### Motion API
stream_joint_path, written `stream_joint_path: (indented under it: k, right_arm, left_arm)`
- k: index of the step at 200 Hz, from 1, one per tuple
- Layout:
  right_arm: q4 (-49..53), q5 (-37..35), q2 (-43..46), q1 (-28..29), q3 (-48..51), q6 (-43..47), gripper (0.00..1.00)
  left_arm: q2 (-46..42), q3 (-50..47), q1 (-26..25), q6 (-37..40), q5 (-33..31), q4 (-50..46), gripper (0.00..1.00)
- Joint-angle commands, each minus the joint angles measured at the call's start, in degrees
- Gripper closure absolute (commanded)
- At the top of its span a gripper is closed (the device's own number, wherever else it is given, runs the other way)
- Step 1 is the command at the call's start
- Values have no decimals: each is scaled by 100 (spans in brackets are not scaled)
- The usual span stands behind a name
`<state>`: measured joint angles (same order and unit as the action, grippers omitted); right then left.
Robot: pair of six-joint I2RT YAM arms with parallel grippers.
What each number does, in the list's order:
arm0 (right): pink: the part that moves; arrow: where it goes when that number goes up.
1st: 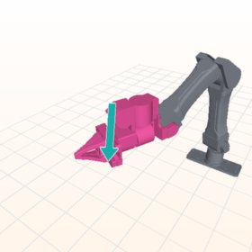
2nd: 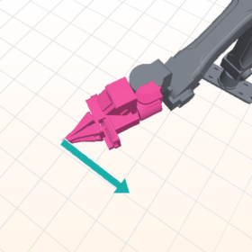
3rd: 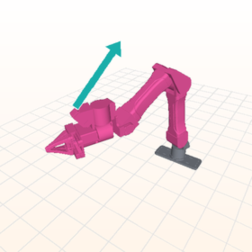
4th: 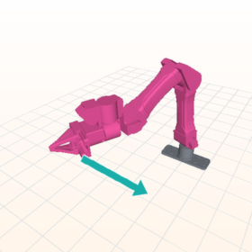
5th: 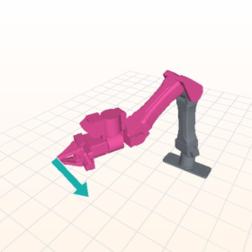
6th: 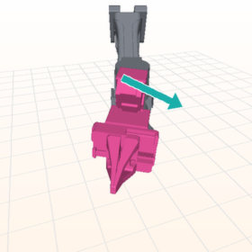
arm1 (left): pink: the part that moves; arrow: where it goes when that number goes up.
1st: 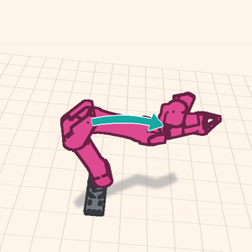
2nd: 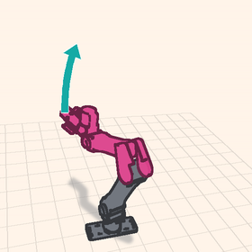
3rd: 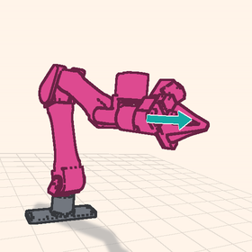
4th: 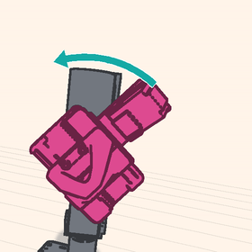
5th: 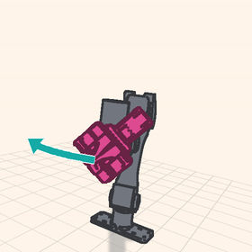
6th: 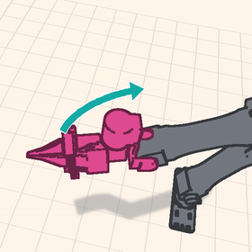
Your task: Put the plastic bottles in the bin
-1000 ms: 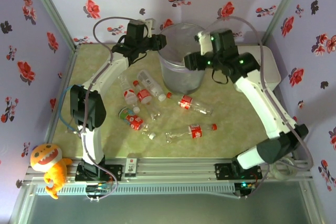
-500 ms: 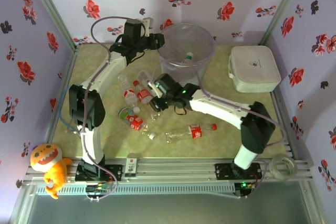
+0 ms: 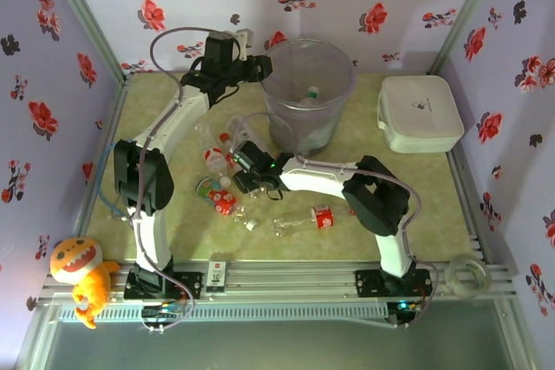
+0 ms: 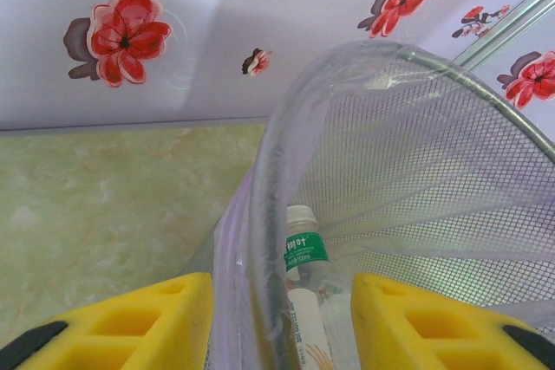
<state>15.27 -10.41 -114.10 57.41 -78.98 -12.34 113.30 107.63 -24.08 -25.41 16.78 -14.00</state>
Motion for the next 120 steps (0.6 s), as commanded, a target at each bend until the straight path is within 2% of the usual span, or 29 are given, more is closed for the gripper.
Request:
stream_joint_path:
  k: [1,23,62,103,120]
  right_arm:
    - [-23,-107,-217,10,-238,-184,39]
    - [113,-92,-279,12,-259,-259,45]
    - [397,-202,111,3,-26,-240,55]
    - [768,-134,435,-9,119,-147,55]
    - [911,47,529,-61,149,-155,51]
  left_arm:
    - [-233,35,48,-24,80,-48,53]
    - [-253,16,48,-25,78,-41,53]
    - [-246,-21,49,-41,80,1,53]
    - [-236,-27,46,-52,73,45,53]
    - [-251,-30,46,-45,76,14,53]
